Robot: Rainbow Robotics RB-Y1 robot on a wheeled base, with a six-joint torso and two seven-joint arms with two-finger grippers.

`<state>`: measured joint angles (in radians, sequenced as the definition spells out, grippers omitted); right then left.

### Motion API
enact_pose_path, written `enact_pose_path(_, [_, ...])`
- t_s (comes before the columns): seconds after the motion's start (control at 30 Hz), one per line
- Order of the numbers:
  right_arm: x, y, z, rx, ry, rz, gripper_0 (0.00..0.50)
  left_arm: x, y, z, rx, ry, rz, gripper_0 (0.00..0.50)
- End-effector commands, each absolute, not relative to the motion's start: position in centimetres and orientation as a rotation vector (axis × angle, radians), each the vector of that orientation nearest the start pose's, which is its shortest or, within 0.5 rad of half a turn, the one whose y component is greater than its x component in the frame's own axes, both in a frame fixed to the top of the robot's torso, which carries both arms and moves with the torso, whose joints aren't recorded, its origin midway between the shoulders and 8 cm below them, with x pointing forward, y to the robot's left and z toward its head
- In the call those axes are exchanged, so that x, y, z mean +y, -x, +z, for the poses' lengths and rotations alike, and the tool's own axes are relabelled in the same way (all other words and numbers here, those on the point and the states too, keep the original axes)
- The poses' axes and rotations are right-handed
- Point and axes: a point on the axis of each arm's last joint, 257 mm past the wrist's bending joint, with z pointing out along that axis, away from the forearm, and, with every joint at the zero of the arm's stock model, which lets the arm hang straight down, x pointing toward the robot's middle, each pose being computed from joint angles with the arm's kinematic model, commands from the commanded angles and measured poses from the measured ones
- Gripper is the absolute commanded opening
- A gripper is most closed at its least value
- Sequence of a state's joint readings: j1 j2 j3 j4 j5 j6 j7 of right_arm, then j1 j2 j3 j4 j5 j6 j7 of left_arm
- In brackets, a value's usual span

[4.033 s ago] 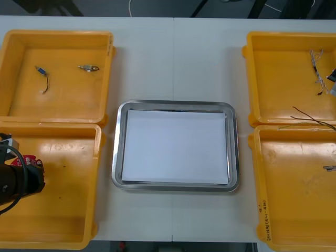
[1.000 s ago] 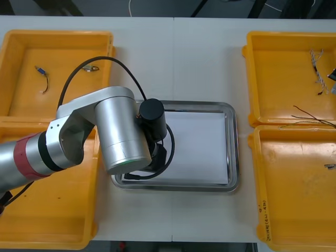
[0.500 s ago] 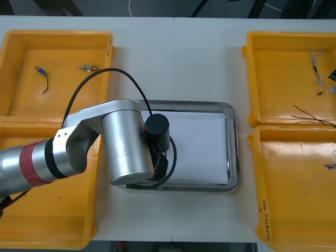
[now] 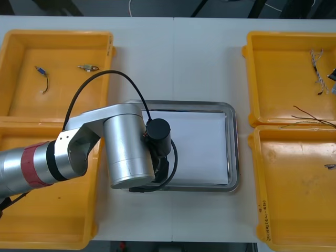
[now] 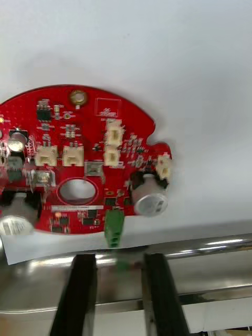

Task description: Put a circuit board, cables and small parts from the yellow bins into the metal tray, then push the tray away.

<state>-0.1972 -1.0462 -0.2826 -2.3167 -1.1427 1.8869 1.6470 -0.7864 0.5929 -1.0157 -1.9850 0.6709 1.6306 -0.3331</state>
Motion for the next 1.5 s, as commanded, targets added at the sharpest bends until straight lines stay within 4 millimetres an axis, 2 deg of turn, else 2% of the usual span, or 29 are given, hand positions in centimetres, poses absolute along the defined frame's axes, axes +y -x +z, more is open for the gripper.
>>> enact_pose_path(0.03, [-34.6, -35.3, -9.8, 2.503, 0.961, -0.278, 0.000, 4.9, -36.9, -28.5, 2.768, -0.112, -0.068, 0.500])
enact_pose_path(0.37, [-34.4, -35.2, -9.9, 2.503, 0.966, -0.271, 0.000, 4.8, -37.0, -28.3, 2.753, -0.096, -0.076, 0.500])
enact_pose_path(0.73, [-34.7, -34.9, -10.0, 2.517, 0.968, -0.276, 0.000, 4.9, -37.8, -24.7, 2.731, -0.046, -0.156, 0.500])
enact_pose_path(1.07, [-35.0, -34.9, -10.0, 2.528, 0.955, -0.286, 0.000, 8.2, -38.7, -20.0, 2.728, 0.071, -0.137, 0.500])
enact_pose_path(1.4, [-34.9, -34.9, -10.0, 2.526, 0.957, -0.283, 0.000, 13.1, -40.6, -14.8, 2.709, 0.259, -0.143, 0.500])
enact_pose_path(1.5, [-34.9, -34.9, -10.0, 2.526, 0.957, -0.283, 0.000, 14.0, -41.3, -13.6, 2.684, 0.290, -0.162, 0.500])
